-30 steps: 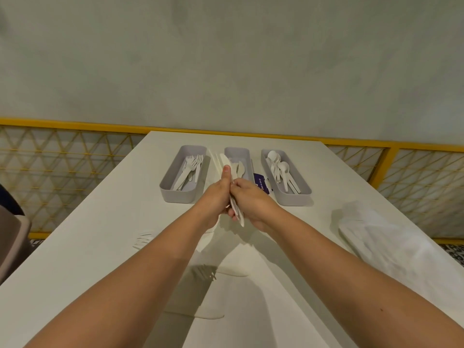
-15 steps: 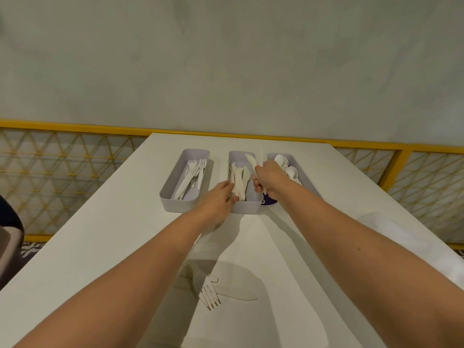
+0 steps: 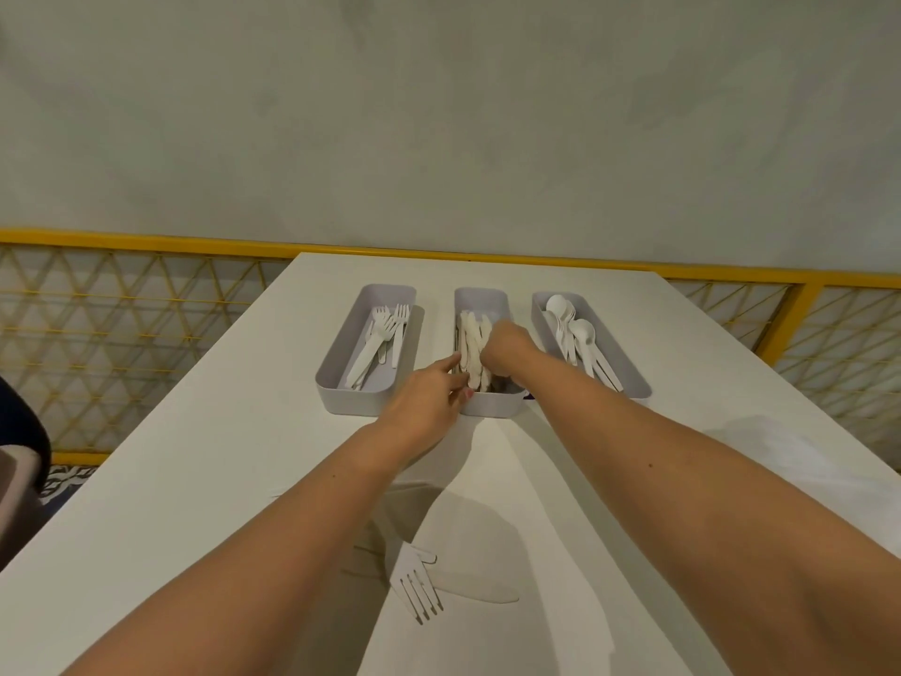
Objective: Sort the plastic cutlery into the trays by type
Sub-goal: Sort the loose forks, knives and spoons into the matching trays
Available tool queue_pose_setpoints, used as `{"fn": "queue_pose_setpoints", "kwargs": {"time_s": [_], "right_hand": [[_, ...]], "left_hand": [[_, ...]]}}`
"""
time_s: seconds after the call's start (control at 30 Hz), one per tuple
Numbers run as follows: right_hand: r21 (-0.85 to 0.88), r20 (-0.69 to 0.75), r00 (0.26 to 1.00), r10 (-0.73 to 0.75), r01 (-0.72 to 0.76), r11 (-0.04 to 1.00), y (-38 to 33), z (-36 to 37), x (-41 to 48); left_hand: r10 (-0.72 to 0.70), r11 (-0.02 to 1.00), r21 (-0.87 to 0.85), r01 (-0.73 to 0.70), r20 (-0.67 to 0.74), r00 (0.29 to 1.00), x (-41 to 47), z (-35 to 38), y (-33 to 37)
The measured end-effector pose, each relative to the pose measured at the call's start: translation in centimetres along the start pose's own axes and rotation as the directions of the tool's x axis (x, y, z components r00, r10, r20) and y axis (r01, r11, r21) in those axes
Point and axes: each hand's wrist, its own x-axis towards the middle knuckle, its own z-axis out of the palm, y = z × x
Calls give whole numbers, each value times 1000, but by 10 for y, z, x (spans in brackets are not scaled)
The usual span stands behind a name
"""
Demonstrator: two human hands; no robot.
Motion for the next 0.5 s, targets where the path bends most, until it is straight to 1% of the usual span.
{"fn": "queue_pose_setpoints", "kwargs": {"time_s": [0.07, 0.2, 0.27, 0.33, 0.4, 0.5], "right_hand": [[-142, 45, 998, -38, 44, 989, -4, -1, -2], [-261, 20, 993, -113, 115, 958, -5, -8, -5], [-312, -5, 993, -119, 111, 944, -4, -12, -5], [-366, 8, 994, -113, 108, 924, -7, -15, -7], [-399, 25, 992, -122, 122, 909, -7, -17, -12], [-376, 73, 987, -141, 159, 913, -10, -22, -25]], "left_hand": [[-2, 1000, -8, 2, -4, 1000, 0, 0, 0], [-9, 1000, -22, 9, 24, 1000, -2, -2, 1], [-8, 1000, -23, 9, 35, 999, -4, -4, 3], [-8, 1000, -16, 9, 34, 999, -7, -9, 4], [-17, 1000, -11, 18, 15, 1000, -11, -17, 5], [-34, 999, -36, 33, -23, 999, -22, -34, 4]]}}
